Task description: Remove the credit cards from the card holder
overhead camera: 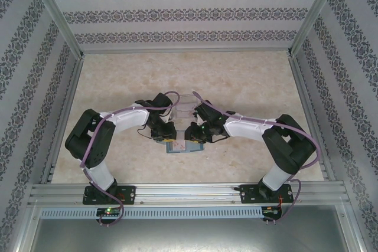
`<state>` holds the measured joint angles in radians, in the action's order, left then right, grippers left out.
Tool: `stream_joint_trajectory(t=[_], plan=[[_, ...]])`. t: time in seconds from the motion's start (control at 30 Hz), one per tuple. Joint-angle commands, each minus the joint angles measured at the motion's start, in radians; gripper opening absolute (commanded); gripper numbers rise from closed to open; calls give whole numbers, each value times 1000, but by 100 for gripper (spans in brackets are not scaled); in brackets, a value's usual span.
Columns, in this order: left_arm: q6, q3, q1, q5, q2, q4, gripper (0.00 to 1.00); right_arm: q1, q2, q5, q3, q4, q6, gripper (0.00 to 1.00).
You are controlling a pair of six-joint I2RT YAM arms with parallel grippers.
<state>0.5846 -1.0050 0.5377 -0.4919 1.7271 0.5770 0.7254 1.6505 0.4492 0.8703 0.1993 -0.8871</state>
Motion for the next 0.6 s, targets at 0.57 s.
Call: stream_joint_trajectory(t=[0.57], plan=[[9, 32, 10, 29, -9, 21, 1, 53, 139, 35, 101, -47, -7, 30]])
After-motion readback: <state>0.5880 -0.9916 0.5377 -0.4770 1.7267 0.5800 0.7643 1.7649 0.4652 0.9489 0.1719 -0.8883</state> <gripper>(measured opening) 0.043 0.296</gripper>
